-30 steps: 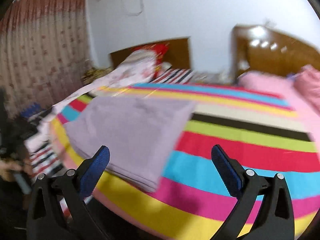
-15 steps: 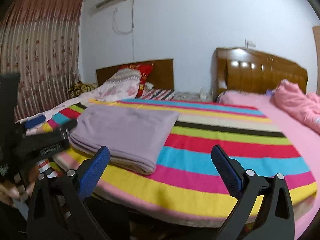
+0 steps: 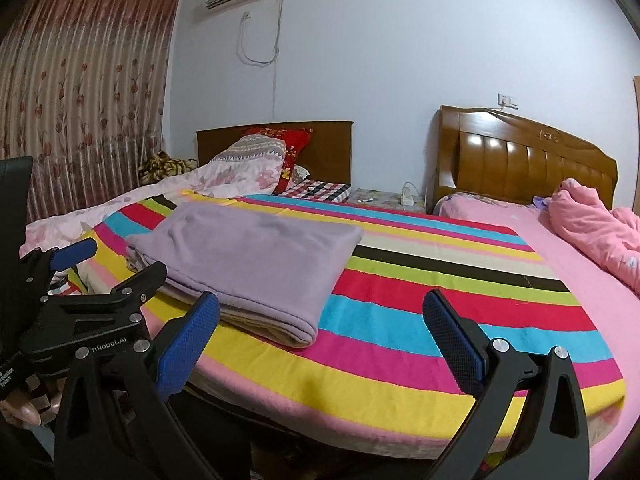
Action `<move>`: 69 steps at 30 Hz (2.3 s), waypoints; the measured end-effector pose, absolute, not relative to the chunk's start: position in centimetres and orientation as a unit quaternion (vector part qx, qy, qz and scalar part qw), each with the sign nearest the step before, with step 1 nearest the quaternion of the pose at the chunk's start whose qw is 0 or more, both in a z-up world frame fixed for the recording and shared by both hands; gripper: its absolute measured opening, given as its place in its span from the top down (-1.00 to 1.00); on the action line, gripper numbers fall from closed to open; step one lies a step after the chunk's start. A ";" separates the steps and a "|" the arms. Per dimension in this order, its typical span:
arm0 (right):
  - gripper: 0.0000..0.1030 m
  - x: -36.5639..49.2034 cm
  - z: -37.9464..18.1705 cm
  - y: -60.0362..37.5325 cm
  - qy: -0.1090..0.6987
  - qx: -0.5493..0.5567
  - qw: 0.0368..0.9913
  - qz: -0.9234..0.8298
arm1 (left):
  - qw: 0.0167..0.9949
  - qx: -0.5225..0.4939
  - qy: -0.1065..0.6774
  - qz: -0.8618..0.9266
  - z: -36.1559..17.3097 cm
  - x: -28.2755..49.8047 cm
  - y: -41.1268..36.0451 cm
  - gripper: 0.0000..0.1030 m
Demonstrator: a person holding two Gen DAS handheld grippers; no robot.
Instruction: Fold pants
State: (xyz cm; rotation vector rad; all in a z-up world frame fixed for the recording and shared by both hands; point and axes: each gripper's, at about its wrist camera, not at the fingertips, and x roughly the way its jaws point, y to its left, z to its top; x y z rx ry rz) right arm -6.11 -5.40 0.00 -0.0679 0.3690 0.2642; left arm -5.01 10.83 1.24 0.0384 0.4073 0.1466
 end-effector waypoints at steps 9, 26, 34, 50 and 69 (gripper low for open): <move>-0.91 -6.1 -0.3 -5.4 0.185 -0.033 0.974 0.130 | 0.975 0.011 0.207 0.078 1.1 -4.9 11.0 -0.97; -0.91 -6.3 -0.4 -5.2 0.188 -0.035 0.973 0.130 | 0.973 0.000 0.215 0.084 0.9 -4.7 11.4 -0.97; -0.91 -6.4 -0.6 -5.3 0.190 -0.035 0.972 0.132 | 0.973 0.001 0.214 0.088 0.8 -4.7 11.3 -0.97; -0.91 -6.6 -0.5 -5.3 0.191 -0.035 0.972 0.132 | 0.973 -0.002 0.214 0.090 0.9 -4.8 11.3 -0.97; -0.91 -6.8 -0.4 -5.4 0.192 -0.035 0.972 0.132 | 0.974 -0.010 0.210 0.088 1.1 -5.1 11.1 -0.97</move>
